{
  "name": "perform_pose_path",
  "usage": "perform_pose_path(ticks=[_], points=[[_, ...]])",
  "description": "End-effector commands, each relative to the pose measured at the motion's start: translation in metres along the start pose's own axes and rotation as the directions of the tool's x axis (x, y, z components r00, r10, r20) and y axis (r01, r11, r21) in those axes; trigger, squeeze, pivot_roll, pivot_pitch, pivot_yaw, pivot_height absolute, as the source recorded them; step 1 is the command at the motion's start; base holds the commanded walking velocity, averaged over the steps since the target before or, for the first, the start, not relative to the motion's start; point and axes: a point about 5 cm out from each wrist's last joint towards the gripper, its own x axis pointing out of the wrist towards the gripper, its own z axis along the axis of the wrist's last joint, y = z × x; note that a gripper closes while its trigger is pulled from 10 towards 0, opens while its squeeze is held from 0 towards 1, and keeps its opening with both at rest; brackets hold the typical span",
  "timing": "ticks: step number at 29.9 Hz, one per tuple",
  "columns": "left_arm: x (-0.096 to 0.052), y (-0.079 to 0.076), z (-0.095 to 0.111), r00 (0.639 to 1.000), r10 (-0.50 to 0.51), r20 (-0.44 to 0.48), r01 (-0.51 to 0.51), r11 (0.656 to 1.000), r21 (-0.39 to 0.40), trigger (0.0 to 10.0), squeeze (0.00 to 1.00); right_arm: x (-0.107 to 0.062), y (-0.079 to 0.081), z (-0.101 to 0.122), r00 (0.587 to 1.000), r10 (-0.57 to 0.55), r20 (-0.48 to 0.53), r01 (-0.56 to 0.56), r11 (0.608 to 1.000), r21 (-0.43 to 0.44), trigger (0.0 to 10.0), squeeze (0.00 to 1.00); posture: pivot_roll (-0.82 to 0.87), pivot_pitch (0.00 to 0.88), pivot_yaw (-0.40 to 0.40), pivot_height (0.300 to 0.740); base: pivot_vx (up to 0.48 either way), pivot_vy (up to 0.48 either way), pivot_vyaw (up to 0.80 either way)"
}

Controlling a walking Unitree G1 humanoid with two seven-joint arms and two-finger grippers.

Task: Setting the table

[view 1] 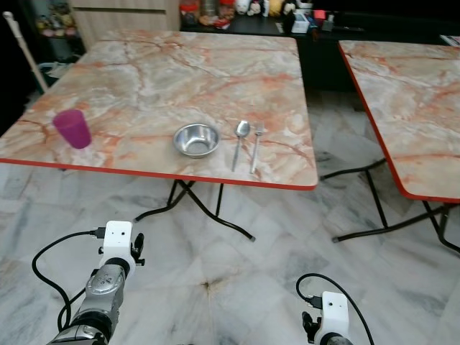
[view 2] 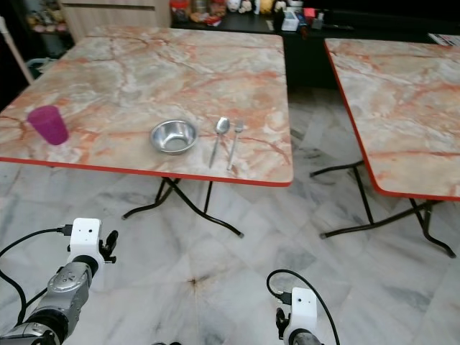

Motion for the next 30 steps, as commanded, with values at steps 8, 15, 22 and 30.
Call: perform_pose_path(ticks=[8,15,22,30], points=[[-0.011,-0.018,0.012,0.979,-0.008,0.205,0.03,0.994,-0.107,10.0,0.0,-0.001,-0.004,-0.004,1.0,-0.013,-0.002,0.013,1.0,0.015,10.0,0.0,0.06,0.143,-0.019,0.74,0.0,0.0,0.0],[-0.02,-0.018,0.032,0.942,0.029,0.334,0.009,0.994,-0.11,10.0,0.49,-0.001,-0.003,-0.005,1.0,-0.002,-0.01,0.002,1.0,-0.005,10.0,0.0,0.08,0.132,-0.025,0.74,0.0,0.0,0.0],[-0.018,-0.019,0.063,0.907,0.021,0.42,0.03,0.993,-0.115,10.0,1.0,0.0,0.002,0.0,1.0,0.014,-0.005,-0.014,1.0,-0.017,10.0,0.0,0.09,0.141,-0.033,0.74,0.0,0.0,0.0],[-0.012,-0.019,0.087,0.885,0.048,0.462,0.025,0.988,-0.151,10.0,1.0,0.0,0.002,-0.001,1.0,0.01,-0.005,-0.01,1.0,-0.007,10.0,0.0,0.08,0.149,-0.034,0.74,0.0,0.0,0.0]])
